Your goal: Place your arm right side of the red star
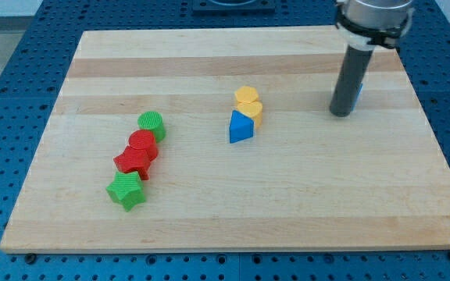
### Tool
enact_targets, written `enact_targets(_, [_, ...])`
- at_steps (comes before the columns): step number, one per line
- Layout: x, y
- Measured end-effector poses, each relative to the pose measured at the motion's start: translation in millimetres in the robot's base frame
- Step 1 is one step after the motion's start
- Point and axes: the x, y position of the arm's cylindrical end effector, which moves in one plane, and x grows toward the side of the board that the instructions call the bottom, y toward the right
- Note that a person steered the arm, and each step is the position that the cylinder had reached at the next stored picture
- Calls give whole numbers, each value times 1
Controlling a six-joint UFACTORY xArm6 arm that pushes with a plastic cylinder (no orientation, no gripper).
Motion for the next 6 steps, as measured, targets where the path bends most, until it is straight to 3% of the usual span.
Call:
enact_targets(1, [23, 7])
enact_targets(2, [94, -33])
enact_targets(3, [118, -131])
enact_targets(5, [97, -280])
enact_targets(6, [73, -301])
